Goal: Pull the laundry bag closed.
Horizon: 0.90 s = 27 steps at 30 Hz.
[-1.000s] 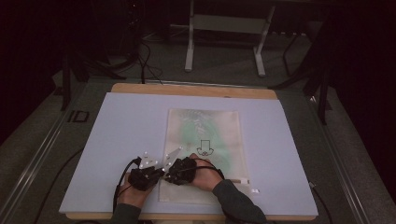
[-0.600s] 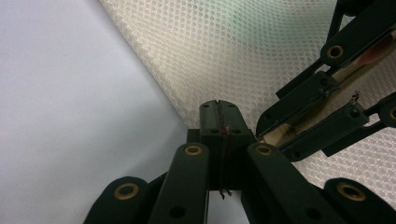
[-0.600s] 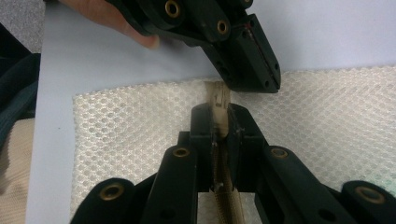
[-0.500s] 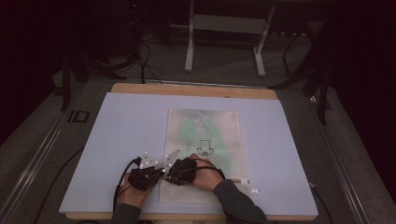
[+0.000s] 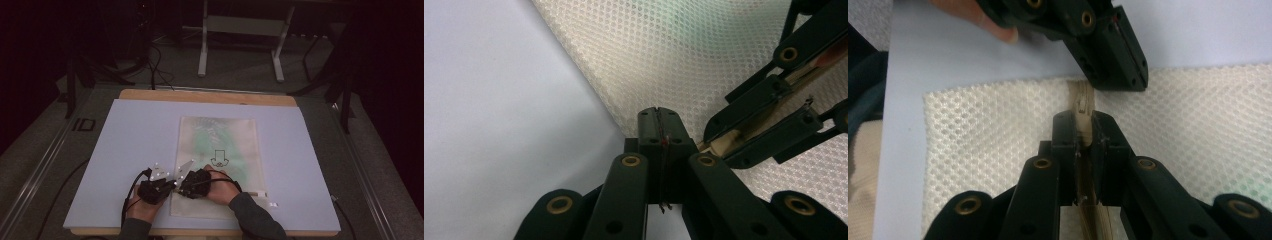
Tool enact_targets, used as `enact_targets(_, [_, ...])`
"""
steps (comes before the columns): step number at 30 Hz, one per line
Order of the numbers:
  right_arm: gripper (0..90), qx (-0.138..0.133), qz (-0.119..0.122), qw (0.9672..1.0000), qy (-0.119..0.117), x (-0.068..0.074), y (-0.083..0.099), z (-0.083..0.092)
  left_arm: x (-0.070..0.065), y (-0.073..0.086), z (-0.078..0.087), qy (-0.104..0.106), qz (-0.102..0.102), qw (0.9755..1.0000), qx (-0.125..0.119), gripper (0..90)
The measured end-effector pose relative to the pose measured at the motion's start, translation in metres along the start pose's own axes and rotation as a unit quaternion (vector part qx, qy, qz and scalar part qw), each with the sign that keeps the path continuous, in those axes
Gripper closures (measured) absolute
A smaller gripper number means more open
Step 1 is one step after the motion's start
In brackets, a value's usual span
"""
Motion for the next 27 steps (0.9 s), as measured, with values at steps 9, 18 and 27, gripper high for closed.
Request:
enact_targets(9, [82.4,0.003,0.003,1.0000,0.002,0.0002,0.0022,0.0014,0.0000,0.0000,0.0000,0.000,0.001,1.0000,0.000,89.4])
enact_targets(18, [82.4,0.004,0.006,1.0000,0.005,-0.0004,0.0063,0.0047,0.0000,-0.0001,0.0000,-0.001,0.002,1.0000,0.000,89.4])
enact_targets(27, [82.4,0.006,0.008,0.9999,0.008,-0.0002,0.0101,0.0077,0.0001,-0.0001,0.0000,0.000,0.003,1.0000,-0.001,89.4])
Point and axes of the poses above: each handheld gripper's, and its own axes: z roughly backward along the jaws, y roughly out of its underside, x roughly to its left, the point moved 10 cm from there along -z, roughly forward along the jaws, and after that the axes turned 7 degrees about -z, right-handed, at the moved point
